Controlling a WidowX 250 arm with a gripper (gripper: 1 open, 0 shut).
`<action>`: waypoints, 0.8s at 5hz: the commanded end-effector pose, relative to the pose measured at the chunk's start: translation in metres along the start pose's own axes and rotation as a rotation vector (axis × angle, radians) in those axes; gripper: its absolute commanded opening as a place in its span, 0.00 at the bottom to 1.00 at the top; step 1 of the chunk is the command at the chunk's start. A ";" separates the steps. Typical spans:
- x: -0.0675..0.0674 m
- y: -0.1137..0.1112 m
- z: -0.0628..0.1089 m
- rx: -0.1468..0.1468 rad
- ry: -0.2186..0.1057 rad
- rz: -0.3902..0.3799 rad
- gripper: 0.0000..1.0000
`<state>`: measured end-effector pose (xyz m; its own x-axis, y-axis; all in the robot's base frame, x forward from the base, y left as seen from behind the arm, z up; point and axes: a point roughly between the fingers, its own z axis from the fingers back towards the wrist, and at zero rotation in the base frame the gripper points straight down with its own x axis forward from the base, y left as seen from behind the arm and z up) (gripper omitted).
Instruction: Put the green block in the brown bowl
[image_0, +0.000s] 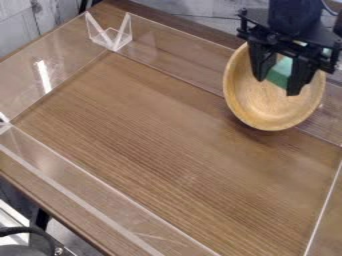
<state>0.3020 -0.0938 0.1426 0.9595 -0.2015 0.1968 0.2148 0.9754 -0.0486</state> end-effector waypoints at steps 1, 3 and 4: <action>0.007 0.002 0.007 -0.004 -0.043 0.006 0.00; 0.010 0.004 0.001 -0.008 -0.046 0.011 0.00; 0.011 0.006 -0.002 -0.010 -0.047 0.013 0.00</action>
<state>0.3109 -0.0922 0.1338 0.9586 -0.1923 0.2102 0.2090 0.9761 -0.0598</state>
